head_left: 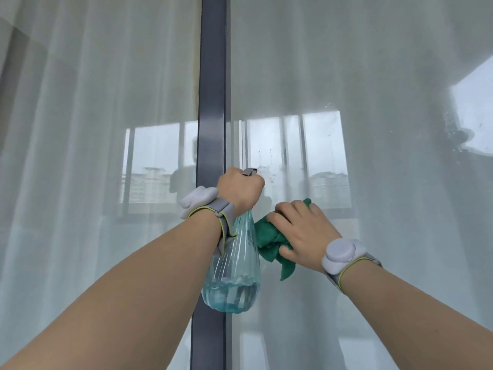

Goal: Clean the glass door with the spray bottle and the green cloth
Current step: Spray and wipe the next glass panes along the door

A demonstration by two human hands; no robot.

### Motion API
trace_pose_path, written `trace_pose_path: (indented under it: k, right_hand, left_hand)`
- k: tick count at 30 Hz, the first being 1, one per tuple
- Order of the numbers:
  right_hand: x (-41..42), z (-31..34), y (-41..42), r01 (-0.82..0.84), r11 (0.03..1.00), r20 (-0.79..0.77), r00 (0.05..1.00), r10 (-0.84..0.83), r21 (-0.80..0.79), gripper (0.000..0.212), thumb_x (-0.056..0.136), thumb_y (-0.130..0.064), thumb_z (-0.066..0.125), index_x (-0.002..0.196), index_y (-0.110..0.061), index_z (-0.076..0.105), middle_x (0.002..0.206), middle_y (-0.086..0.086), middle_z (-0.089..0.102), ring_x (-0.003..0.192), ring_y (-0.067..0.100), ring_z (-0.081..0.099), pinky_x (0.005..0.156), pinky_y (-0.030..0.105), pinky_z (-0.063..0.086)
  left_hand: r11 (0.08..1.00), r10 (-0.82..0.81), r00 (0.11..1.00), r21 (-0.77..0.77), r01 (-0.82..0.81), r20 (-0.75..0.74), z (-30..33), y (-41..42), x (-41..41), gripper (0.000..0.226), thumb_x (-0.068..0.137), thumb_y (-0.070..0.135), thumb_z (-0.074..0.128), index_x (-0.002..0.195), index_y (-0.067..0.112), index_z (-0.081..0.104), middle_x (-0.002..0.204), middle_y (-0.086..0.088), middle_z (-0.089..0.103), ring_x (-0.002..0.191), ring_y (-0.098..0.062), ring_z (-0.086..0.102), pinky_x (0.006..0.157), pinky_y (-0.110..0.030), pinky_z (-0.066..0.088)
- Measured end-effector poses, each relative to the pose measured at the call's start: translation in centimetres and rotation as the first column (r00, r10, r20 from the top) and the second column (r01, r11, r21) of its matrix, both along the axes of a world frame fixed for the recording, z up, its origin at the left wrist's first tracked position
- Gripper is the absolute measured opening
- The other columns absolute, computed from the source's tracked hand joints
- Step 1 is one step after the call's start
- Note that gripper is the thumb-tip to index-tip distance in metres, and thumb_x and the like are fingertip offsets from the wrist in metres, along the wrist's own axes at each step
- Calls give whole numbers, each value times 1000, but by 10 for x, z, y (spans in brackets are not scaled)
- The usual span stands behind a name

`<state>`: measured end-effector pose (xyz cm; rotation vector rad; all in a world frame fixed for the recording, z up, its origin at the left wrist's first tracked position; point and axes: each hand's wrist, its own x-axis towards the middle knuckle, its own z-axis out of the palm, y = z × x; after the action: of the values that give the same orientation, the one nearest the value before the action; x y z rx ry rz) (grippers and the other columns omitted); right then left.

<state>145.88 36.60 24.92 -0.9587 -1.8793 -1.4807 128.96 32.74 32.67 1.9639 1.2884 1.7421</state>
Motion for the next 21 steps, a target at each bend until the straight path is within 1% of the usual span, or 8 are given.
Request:
trace_pose_path:
  k: [4,8,11,14,16,18,19,21]
  right_hand:
    - [-16,-8,22,5,1000,-35,999,-5,26,56,62,-36,66,114,-20,54,110,3,53,87,28,49,67,38,37]
    - [-42,9,46,9,999,-153,988,-1,53,59,62,-38,71,116,-22,52,110,5,53,89,28,46,68,38,31]
    - [-56,62,47,24,997,-268,963,-3,74,56,72,-38,68,118,-24,40,114,4,48,95,28,44,72,38,30]
    - [-58,116,50,48,997,-411,911,-18,63,48,83,-42,55,125,-24,39,122,4,40,104,28,39,80,40,29]
    - [-54,146,53,35,996,-443,897,5,84,48,84,-42,53,126,-23,39,122,5,40,104,28,38,83,41,31]
    - [-45,172,53,38,994,-503,864,19,103,48,85,-42,52,127,-23,38,123,7,39,104,30,38,86,42,32]
    - [-38,179,51,54,992,-543,840,16,112,48,85,-42,51,126,-22,38,123,8,39,104,30,39,85,42,33]
    - [-40,183,51,96,985,-605,796,10,143,47,85,-41,51,125,-20,39,121,10,39,102,31,39,83,42,33]
  left_hand:
    - [1000,12,999,-7,-13,-49,-1,11,-8,21,63,23,46,79,12,53,77,-12,59,70,-22,46,64,-38,35]
    - [999,24,997,46,-21,-72,5,14,-17,16,65,23,48,76,11,54,75,-11,56,70,-21,44,63,-36,34]
    - [992,23,999,122,-26,27,14,9,-24,15,61,22,52,68,9,51,67,-9,56,63,-24,46,60,-33,36]
    - [977,45,987,201,-76,156,27,11,-31,32,56,28,50,73,4,62,80,-18,72,68,-33,61,60,-31,43]
    - [981,53,990,180,-77,134,34,11,-32,42,54,29,47,81,3,67,92,-21,74,78,-35,65,60,-29,42]
    - [987,79,995,138,-87,58,38,13,-32,55,55,30,45,93,-1,70,93,-18,75,83,-36,66,58,-26,39]
    - [989,87,996,122,-87,5,39,11,-30,53,59,29,46,94,-2,70,91,-16,75,78,-34,64,56,-25,37]
    - [986,115,991,126,-105,-70,41,10,-34,31,74,24,52,88,1,68,81,-11,73,66,-27,56,54,-25,34]
